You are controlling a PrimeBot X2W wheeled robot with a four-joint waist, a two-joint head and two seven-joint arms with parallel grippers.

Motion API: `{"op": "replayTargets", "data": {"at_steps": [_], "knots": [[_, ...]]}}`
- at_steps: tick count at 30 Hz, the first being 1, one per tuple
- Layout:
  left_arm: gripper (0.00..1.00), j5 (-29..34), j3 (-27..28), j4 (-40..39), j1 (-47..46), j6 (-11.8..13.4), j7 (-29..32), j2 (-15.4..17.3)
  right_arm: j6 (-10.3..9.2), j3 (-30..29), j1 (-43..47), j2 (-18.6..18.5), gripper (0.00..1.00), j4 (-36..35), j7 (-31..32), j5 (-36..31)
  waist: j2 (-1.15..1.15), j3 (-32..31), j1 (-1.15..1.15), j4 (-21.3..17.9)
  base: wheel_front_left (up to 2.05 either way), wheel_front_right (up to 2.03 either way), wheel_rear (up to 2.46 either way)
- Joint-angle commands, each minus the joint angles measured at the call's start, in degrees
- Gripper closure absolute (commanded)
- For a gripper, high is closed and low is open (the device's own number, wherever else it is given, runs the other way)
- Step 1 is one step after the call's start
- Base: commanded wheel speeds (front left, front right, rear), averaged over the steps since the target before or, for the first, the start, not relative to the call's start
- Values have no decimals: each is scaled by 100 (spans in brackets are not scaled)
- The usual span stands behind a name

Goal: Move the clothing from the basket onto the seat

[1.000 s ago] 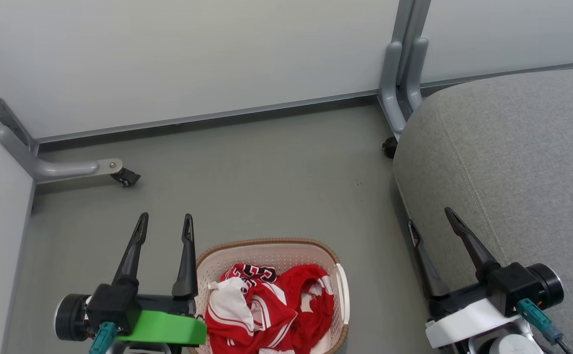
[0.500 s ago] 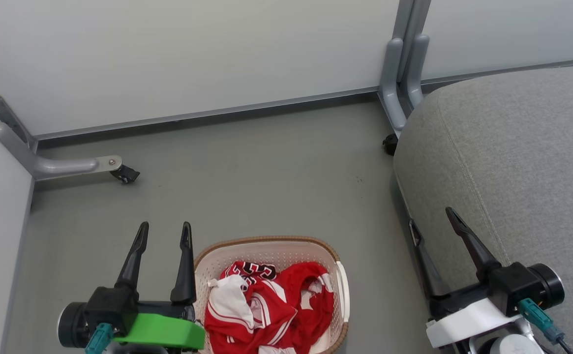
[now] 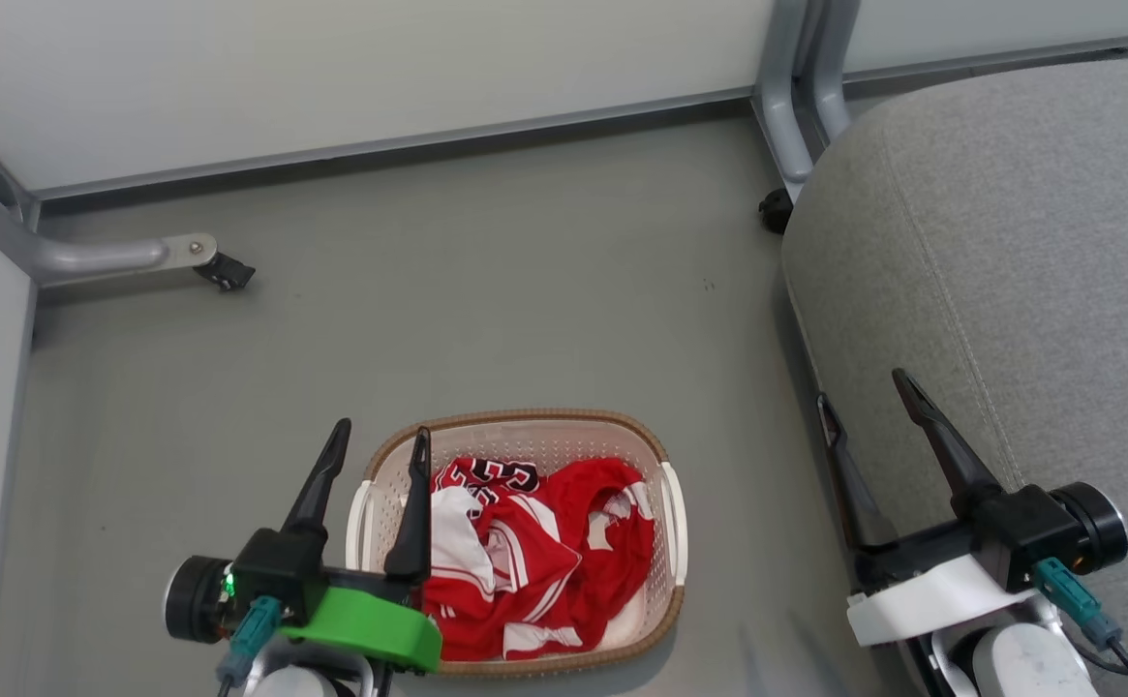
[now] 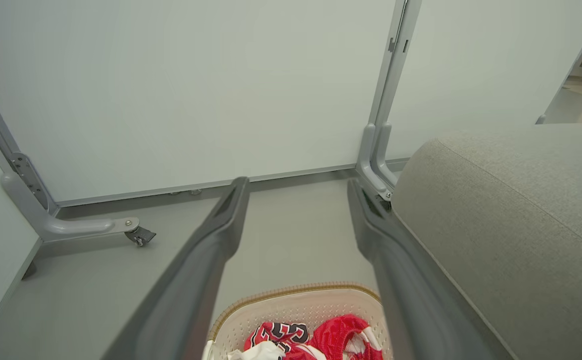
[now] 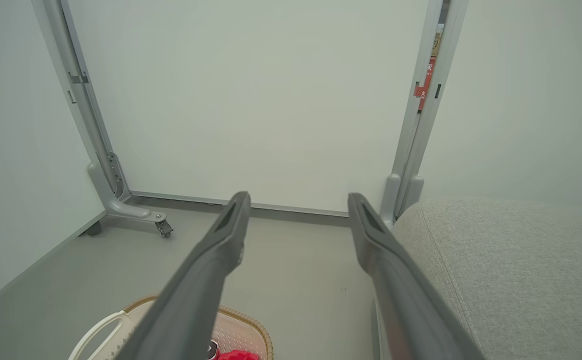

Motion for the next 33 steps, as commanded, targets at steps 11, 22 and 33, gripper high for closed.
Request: {"op": "replayTargets", "data": {"at_steps": [11, 22, 33], "knots": [[0, 782, -636, 1277, -1090, -179, -4, 34, -2, -85, -675, -26, 0, -95, -11, -114, 0, 1418, 0, -102, 0, 0, 0], [0, 1342, -1187, 2919, -2719, -264, -4, 176, -2, -135, -1396, -37, 0, -256, -11, -143, 0, 2690, 0, -253, 0, 0, 0], [0, 2063, -2099, 4273, -4026, -234, -4, 307, -2, 27, -1947, -25, 0, -459, -11, -110, 0, 3649, 0, -506, 0, 0, 0]]}}
